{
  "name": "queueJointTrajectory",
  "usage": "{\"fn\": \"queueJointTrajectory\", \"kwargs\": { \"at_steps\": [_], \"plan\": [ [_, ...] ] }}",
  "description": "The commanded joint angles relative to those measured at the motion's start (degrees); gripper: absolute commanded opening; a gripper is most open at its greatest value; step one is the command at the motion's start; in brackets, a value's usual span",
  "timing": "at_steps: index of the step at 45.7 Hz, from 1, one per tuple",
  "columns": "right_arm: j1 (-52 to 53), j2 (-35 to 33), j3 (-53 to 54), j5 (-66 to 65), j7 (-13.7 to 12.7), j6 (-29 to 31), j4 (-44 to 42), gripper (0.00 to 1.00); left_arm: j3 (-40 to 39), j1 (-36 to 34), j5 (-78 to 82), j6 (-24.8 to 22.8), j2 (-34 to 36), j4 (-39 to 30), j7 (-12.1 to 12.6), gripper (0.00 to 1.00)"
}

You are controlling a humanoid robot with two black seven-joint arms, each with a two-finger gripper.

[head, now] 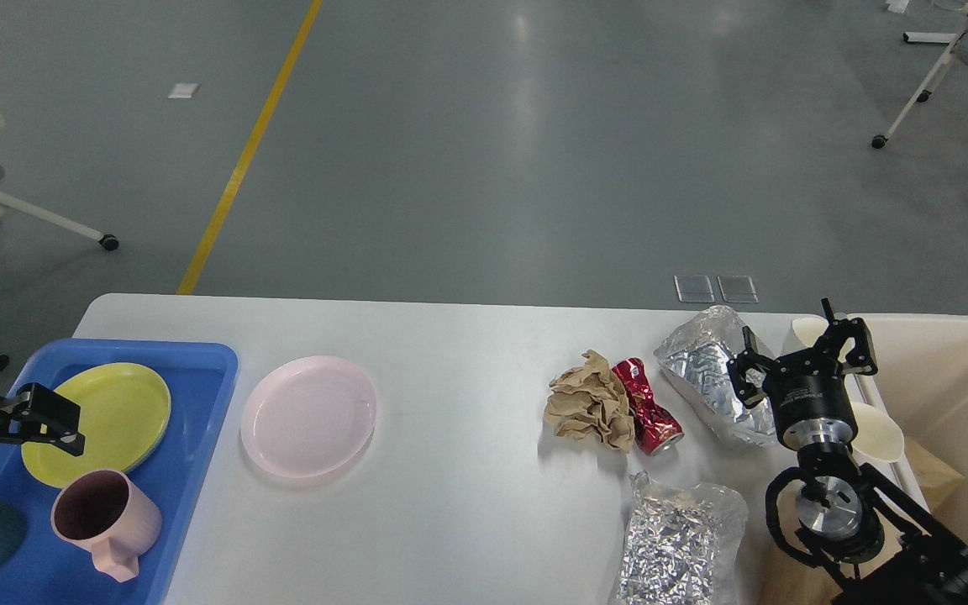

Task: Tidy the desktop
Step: 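Release the mug and raise the left gripper toward the pink plate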

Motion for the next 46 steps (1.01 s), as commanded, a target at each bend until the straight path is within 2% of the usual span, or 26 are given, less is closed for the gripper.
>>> {"fn": "queueJointTrajectory", "kwargs": {
  "at_steps": [1, 5, 9, 21, 27, 35, 46],
  "plan": [
    [0.0, 0.0, 0.0, -0.1, 0.0, 0.0, 0.0, 1.0, 3.3, -13.0, -1.4, -0.3, -3.7, -7.0, 3.5, 0.94],
    [0.0, 0.0, 0.0, -0.1, 0.0, 0.0, 0.0, 1.0, 4.6, -19.1, -7.1, -0.3, -9.6, -10.5, 7.3, 0.94],
    [0.0, 0.0, 0.0, -0.1, 0.0, 0.0, 0.0, 1.0, 5.2, -23.9, -14.7, -0.4, -16.6, -12.8, 9.3, 0.94],
    [0.0, 0.0, 0.0, 0.0, 0.0, 0.0, 0.0, 1.0, 1.6, -35.5, -28.0, -4.5, -31.0, -20.3, 8.8, 0.94],
    [0.0, 0.0, 0.0, -0.1, 0.0, 0.0, -0.1, 1.0, -0.7, -36.5, -31.8, -4.7, -34.0, -22.0, 8.8, 0.94],
    [0.0, 0.0, 0.0, -0.1, 0.0, 0.0, -0.1, 1.0, -1.1, -36.7, -34.9, -4.6, -34.3, -22.1, 8.7, 0.94],
    [0.0, 0.0, 0.0, 0.0, 0.0, 0.0, 0.0, 1.0, -1.0, -32.7, -34.5, -3.3, -34.1, -21.6, 8.7, 0.96]
  ]
}}
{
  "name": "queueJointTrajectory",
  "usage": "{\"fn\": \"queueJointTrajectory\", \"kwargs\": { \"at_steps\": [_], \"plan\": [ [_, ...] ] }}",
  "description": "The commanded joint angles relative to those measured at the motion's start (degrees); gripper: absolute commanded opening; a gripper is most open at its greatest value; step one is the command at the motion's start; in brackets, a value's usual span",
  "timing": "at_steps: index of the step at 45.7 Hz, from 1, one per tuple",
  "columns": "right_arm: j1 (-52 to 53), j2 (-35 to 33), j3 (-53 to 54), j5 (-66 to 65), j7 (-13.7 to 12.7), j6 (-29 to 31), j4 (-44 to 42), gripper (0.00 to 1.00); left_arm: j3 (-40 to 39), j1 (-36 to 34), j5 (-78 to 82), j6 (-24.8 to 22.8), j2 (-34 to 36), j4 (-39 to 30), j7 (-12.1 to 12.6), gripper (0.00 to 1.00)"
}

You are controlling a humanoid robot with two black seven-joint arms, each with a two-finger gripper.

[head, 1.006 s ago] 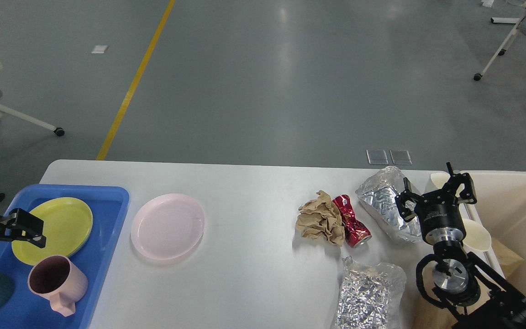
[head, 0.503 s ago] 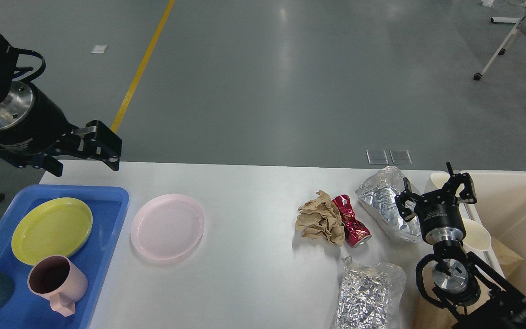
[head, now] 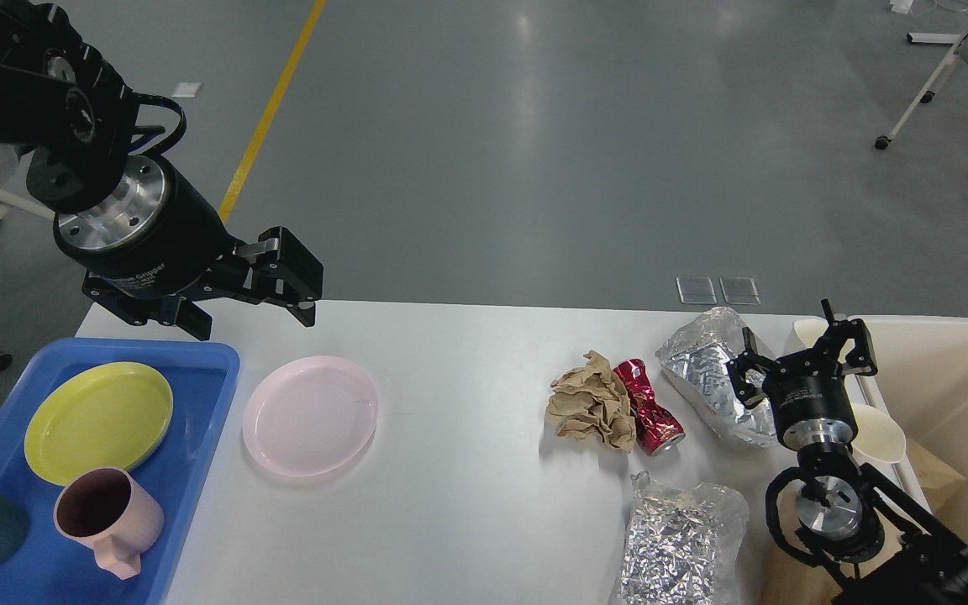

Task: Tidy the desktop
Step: 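Release the mug and raise the left gripper toward the pink plate, then lower the left gripper and grasp the pink plate's edge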

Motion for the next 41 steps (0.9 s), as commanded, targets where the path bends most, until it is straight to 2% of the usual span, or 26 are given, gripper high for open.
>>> {"fn": "queueJointTrajectory", "kwargs": {
  "at_steps": [1, 7, 14, 17, 21, 24, 31, 34, 36, 41],
  "plan": [
    [0.0, 0.0, 0.0, 0.0, 0.0, 0.0, 0.0, 1.0, 0.1, 2.9, 0.2, 1.3, 0.3, 0.5, -0.1, 0.96],
    [0.0, 0.0, 0.0, 0.1, 0.0, 0.0, 0.1, 1.0, -0.1, 5.9, -0.2, 4.1, 1.1, 1.0, 0.1, 0.96],
    [0.0, 0.0, 0.0, 0.1, 0.0, 0.0, 0.1, 1.0, 0.1, 14.4, -6.9, 4.6, 2.7, 4.3, 0.2, 0.95],
    [0.0, 0.0, 0.0, 0.0, 0.0, 0.0, 0.1, 1.0, 0.3, 18.2, -11.6, 6.3, 3.3, 5.6, 0.3, 0.95],
    [0.0, 0.0, 0.0, 0.1, 0.0, 0.0, 0.1, 1.0, 0.3, 24.8, -19.3, 11.8, 4.3, 7.1, 0.6, 0.95],
    [0.0, 0.0, 0.0, 0.1, 0.0, 0.0, 0.1, 1.0, -0.6, 31.1, -25.2, 18.3, 6.1, 8.6, 0.6, 0.95],
    [0.0, 0.0, 0.0, 0.0, 0.0, 0.0, 0.1, 1.0, -10.5, 44.8, -26.4, 32.0, 7.3, 11.8, 0.6, 0.94],
    [0.0, 0.0, 0.0, 0.1, 0.0, 0.0, 0.1, 1.0, -11.5, 49.3, -26.0, 37.0, 7.4, 12.5, -0.2, 0.95],
    [0.0, 0.0, 0.0, 0.1, 0.0, 0.0, 0.1, 1.0, -11.8, 52.2, -25.3, 38.4, 7.8, 14.2, -0.2, 0.95],
    [0.0, 0.0, 0.0, 0.1, 0.0, 0.0, 0.1, 1.0, -12.5, 57.7, -23.5, 38.5, 11.5, 18.7, 0.2, 0.96]
  ]
}}
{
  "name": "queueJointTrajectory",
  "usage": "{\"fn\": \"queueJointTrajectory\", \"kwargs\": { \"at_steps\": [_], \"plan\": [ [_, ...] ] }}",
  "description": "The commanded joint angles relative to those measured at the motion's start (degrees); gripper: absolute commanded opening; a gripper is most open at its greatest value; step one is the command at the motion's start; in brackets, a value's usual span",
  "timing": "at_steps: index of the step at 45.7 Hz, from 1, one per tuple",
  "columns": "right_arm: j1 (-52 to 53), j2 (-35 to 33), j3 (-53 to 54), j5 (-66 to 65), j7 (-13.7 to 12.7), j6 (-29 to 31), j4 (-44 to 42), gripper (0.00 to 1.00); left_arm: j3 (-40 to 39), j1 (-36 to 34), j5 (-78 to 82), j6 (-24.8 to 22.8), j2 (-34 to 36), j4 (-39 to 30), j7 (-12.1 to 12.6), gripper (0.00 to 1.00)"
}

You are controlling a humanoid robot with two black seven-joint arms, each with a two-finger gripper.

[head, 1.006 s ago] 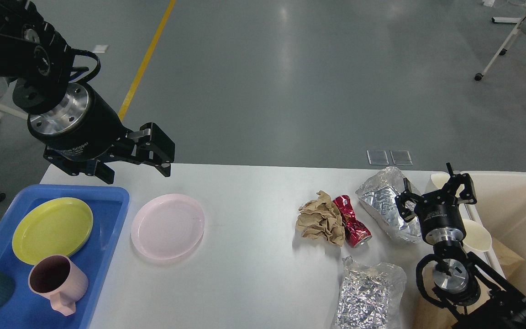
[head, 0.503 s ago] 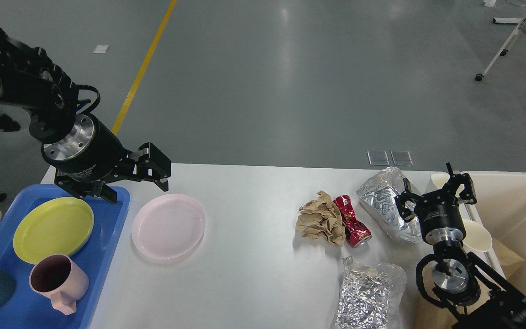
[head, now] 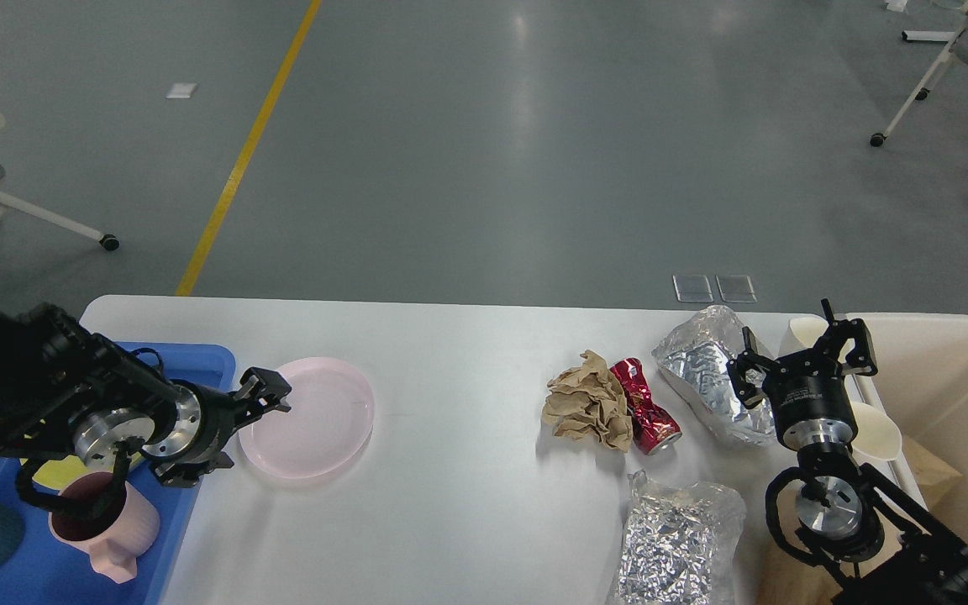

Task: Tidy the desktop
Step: 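Lower the left gripper and grasp the pink plate's edge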

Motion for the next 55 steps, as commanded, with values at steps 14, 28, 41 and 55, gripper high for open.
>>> {"fn": "queueJointTrajectory", "kwargs": {
  "at_steps": [14, 28, 41, 55],
  "plan": [
    [0.0, 0.0, 0.0, 0.0, 0.0, 0.0, -0.1, 1.0, -10.2, 16.3, 3.8, 1.9, 5.4, 10.8, 0.6, 0.93],
    [0.0, 0.0, 0.0, 0.0, 0.0, 0.0, -0.1, 1.0, -14.1, 20.2, 3.7, 2.1, 3.8, 15.8, 0.3, 0.8],
    [0.0, 0.0, 0.0, 0.0, 0.0, 0.0, 0.0, 1.0, -16.1, 23.5, 2.9, 2.1, 3.2, 18.5, 0.3, 0.64],
    [0.0, 0.0, 0.0, 0.0, 0.0, 0.0, 0.0, 1.0, -16.8, 25.3, 0.6, 1.8, 3.7, 20.3, 0.4, 0.54]
  ]
}}
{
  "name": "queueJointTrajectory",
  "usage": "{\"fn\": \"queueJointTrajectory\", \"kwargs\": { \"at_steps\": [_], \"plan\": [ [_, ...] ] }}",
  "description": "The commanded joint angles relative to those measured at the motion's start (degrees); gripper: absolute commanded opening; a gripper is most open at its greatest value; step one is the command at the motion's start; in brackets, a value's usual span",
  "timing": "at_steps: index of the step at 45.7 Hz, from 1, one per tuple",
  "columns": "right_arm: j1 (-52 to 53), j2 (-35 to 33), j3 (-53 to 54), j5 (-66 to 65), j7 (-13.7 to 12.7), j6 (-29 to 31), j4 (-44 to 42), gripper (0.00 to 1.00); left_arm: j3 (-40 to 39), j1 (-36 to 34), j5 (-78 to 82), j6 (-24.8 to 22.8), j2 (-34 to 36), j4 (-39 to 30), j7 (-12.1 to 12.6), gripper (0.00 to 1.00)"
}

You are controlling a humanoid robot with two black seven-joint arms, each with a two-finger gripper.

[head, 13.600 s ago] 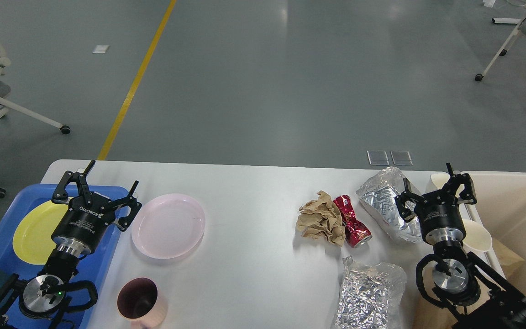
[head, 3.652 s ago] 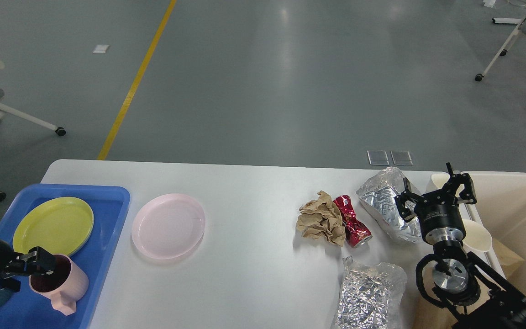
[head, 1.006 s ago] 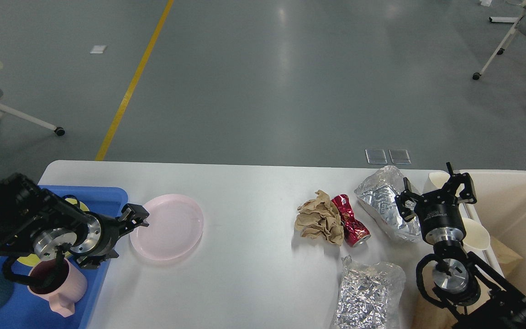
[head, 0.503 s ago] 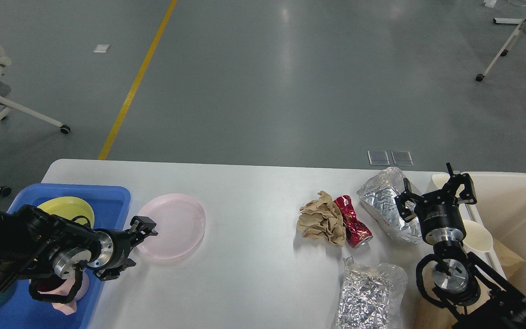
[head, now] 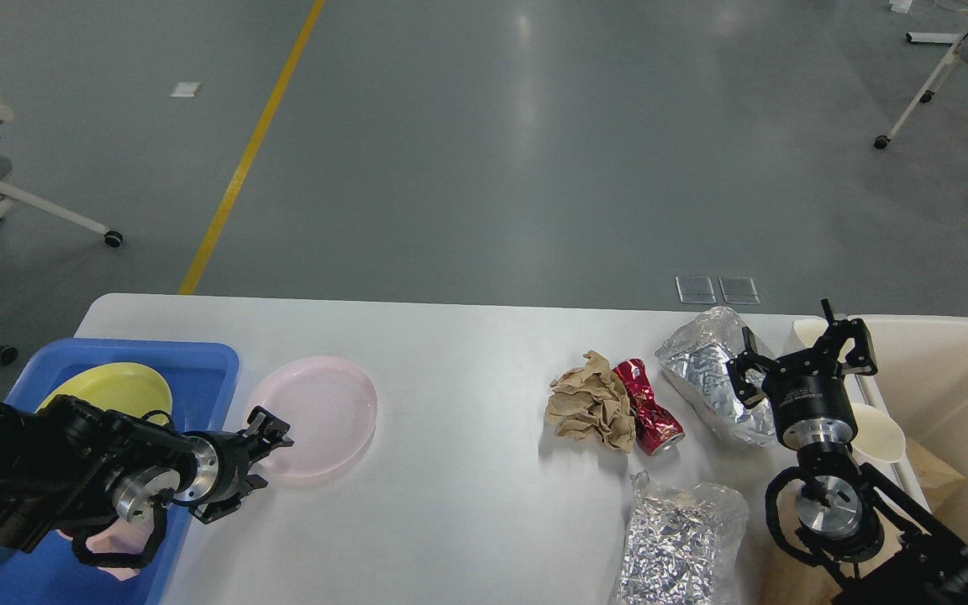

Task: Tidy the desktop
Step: 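Lower the left gripper and grasp the pink plate's edge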

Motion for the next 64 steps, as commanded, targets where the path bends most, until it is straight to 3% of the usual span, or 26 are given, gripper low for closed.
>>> {"fn": "queueJointTrajectory", "kwargs": {
  "at_steps": [1, 13, 45, 50, 64],
  "plan": [
    [0.0, 0.0, 0.0, -0.1, 0.0, 0.0, 0.0, 1.0, -0.1, 0.5, -1.1, -0.3, 0.2, 0.7, 0.0, 0.53],
    [0.0, 0.0, 0.0, 0.0, 0.0, 0.0, 0.0, 1.0, -0.1, 0.7, -1.0, -0.8, 0.0, 1.0, 0.1, 0.24],
    [0.0, 0.0, 0.0, -0.1, 0.0, 0.0, 0.0, 1.0, -0.2, 1.6, -1.0, -1.3, -0.2, 1.0, 0.2, 0.11],
    [0.0, 0.0, 0.0, 0.0, 0.0, 0.0, 0.0, 1.0, -0.2, 1.6, -1.0, -2.5, -0.2, 1.0, 0.1, 0.01],
    [0.0, 0.0, 0.0, -0.1, 0.0, 0.0, 0.0, 1.0, -0.2, 1.0, -0.9, -4.2, -0.3, 0.6, 0.2, 0.0]
  ]
}}
